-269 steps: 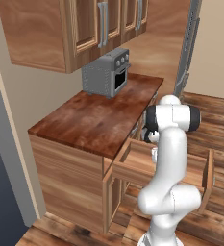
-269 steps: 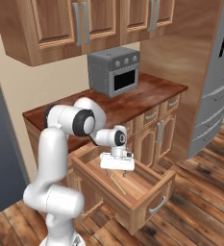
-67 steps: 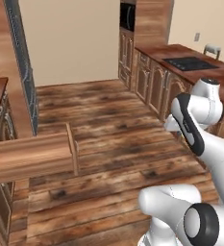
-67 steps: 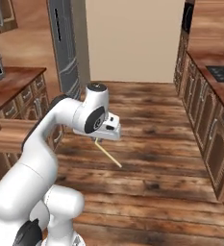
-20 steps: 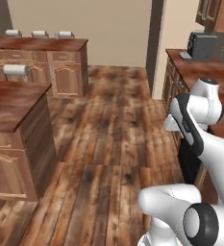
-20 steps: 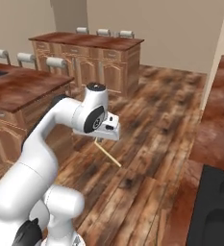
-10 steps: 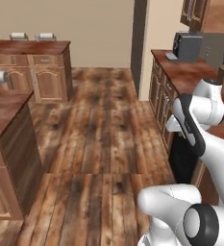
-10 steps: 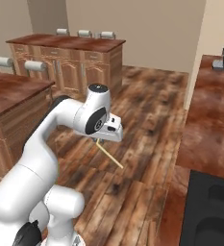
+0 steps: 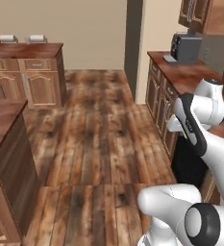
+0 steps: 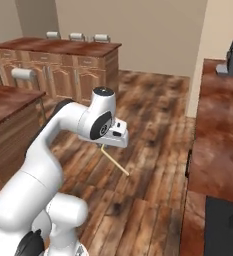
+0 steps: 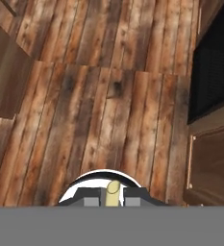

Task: Take a straw from the drawer in front and place it inside the glass cup on the dining counter.

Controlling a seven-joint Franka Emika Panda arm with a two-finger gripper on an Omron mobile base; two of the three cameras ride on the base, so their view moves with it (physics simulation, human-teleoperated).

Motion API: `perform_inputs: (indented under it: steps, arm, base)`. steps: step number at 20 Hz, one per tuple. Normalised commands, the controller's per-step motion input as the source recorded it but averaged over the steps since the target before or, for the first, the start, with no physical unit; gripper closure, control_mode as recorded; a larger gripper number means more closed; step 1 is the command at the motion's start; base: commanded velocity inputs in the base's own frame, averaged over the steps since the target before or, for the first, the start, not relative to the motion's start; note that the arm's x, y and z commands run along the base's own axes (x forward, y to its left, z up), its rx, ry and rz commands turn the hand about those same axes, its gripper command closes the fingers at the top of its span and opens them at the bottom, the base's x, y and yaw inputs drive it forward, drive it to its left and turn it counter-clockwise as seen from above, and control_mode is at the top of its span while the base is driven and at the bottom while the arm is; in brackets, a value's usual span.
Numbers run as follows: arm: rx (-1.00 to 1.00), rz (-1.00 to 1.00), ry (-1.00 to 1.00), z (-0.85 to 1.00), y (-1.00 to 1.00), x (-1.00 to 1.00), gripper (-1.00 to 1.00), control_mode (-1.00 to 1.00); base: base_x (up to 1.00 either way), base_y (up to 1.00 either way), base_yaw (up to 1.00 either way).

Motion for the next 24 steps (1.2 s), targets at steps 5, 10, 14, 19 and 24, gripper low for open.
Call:
perform_inputs:
  steps: [5, 10, 14, 19, 24]
  arm:
    - [0.0, 0.0, 0.0, 0.0, 0.0, 0.0, 1.0, 1.0]
    - [0.0, 0.0, 0.0, 0.0, 0.0, 0.0, 1.0, 1.0]
    - [0.0, 0.0, 0.0, 0.0, 0.0, 0.0, 1.0, 1.0]
    - [0.0, 0.0, 0.0, 0.0, 0.0, 0.0, 1.0, 1.0]
    - [0.0, 0.0, 0.0, 0.0, 0.0, 0.0, 1.0, 1.0]
  base:
    - [0.67, 0.58, -0.16]
    - [0.93, 0.46, -0.17]
    - [1.0, 0.34, -0.16]
    - [1.0, 0.25, -0.14]
    - [1.0, 0.02, -0.11]
